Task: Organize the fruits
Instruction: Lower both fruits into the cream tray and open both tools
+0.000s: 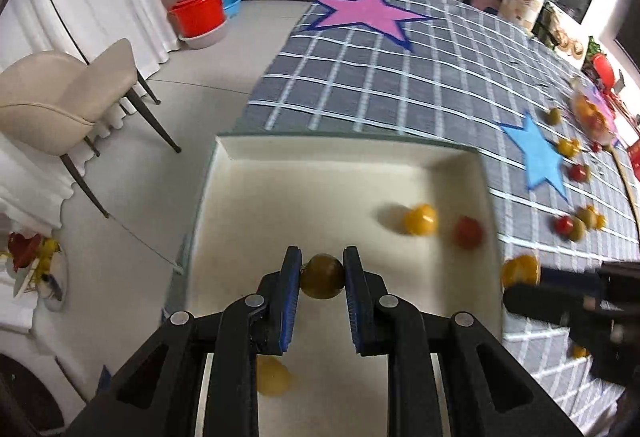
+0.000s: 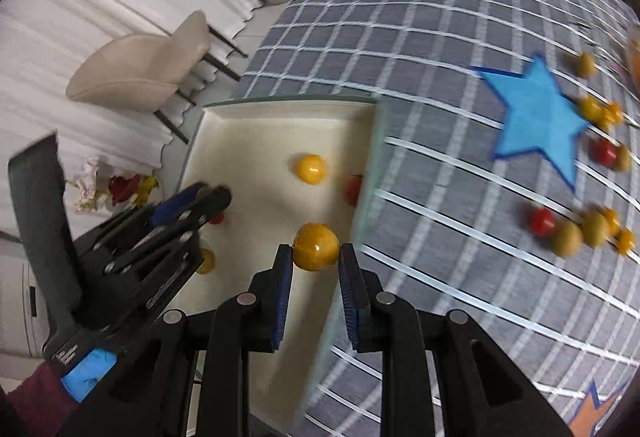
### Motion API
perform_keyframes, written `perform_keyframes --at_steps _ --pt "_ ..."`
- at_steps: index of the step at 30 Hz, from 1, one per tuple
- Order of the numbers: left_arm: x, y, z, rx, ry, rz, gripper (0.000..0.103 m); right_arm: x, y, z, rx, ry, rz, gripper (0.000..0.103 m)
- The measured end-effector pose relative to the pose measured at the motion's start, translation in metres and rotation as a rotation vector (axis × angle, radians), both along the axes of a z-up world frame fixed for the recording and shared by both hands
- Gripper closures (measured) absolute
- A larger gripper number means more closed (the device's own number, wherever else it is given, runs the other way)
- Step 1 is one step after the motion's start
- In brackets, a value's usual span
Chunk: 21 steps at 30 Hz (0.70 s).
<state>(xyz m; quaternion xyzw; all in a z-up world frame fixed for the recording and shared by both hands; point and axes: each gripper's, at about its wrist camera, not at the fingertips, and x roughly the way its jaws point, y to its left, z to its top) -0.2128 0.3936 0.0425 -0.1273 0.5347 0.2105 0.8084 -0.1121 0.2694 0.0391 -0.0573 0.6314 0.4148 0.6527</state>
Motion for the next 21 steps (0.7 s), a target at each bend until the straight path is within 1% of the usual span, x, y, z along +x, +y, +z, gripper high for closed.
perform_keyframes --at_steps 5,13,19,20,21 --pt "0.008 0.014 -0.017 0.008 0.032 -0.008 0.08 -0.009 0.029 -0.018 -0.045 -0.003 0.033 0.078" --pt "0.012 0.02 -0.03 0.009 0.052 -0.014 0.08 -0.015 0.041 -0.033 -0.106 -0.049 0.067 0.078" --pt "0.012 0.02 -0.032 0.016 0.051 -0.032 0.079 -0.02 0.042 -0.041 -0.128 -0.062 0.075 0.077" --pt "0.013 0.02 -0.032 0.02 0.053 -0.035 0.072 -0.023 0.045 -0.042 -0.134 -0.076 0.083 0.077" --pt "0.013 0.02 -0.032 0.027 0.055 -0.037 0.061 -0.024 0.047 -0.042 -0.137 -0.086 0.089 0.077"
